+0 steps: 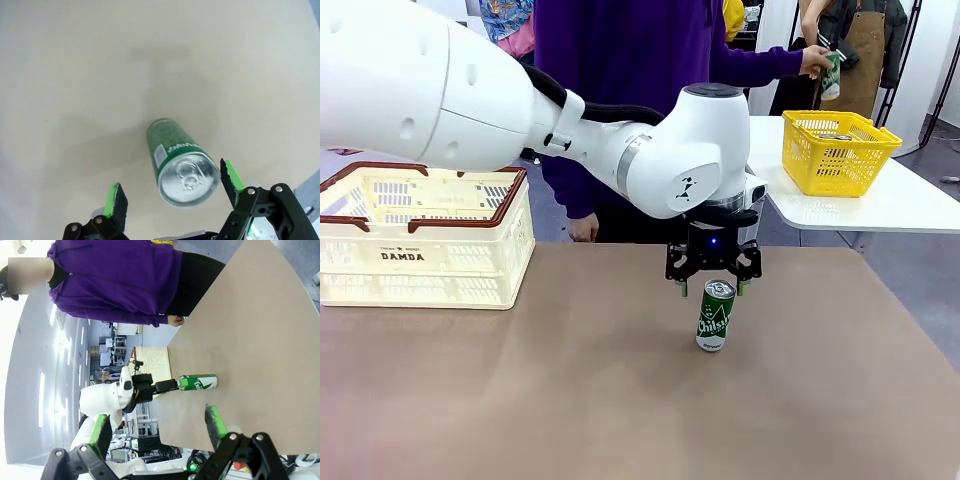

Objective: Place the drinks into the Shopping basket.
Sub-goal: Pick up one drink and place it into the Shopping basket.

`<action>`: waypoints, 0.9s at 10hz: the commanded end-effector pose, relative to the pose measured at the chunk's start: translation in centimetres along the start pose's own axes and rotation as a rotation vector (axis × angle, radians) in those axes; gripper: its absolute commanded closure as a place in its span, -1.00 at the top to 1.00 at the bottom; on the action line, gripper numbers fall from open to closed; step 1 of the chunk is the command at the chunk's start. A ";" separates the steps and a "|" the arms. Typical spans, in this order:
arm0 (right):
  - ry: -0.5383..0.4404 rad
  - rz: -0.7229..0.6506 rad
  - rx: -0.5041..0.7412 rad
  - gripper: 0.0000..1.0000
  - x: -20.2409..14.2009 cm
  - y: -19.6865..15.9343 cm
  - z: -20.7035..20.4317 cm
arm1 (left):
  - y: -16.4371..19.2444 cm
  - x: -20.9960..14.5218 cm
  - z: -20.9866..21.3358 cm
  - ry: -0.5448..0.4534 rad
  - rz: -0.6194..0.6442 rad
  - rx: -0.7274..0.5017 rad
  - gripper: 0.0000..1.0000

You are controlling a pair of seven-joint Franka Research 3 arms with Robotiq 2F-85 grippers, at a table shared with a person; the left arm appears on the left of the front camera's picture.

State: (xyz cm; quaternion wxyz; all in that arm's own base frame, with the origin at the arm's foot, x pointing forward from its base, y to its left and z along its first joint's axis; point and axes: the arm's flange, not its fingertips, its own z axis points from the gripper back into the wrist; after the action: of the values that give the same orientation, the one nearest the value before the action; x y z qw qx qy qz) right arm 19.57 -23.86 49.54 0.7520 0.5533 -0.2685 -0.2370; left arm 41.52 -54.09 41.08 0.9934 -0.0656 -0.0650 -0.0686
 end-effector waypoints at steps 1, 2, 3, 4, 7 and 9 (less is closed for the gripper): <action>-0.004 0.023 0.025 1.00 0.1 0.1 0.0 | -1.3 0.5 -0.4 0.042 0.023 0.036 1.00; -0.004 0.023 0.025 1.00 0.1 0.1 0.0 | -1.2 0.9 -0.9 0.051 0.022 0.029 1.00; -0.004 0.023 0.025 1.00 0.1 0.1 0.0 | -1.2 1.3 -1.4 0.056 0.018 0.019 1.00; -0.004 0.023 0.025 1.00 0.1 0.1 0.0 | -1.3 1.6 -1.8 0.062 0.012 0.020 1.00; -0.004 0.023 0.025 1.00 0.1 0.1 0.0 | 0.5 0.4 1.4 0.036 -0.047 -0.042 1.00; -0.004 0.023 0.025 1.00 0.1 0.1 0.0 | 6.1 -4.3 10.5 0.018 -0.188 -0.179 1.00</action>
State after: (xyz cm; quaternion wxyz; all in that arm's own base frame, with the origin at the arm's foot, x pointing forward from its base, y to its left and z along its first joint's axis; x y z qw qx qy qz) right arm 19.58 -23.84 49.53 0.7522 0.5534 -0.2681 -0.2369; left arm 40.95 -52.72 46.96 0.9841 -0.1095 -0.0614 -0.1254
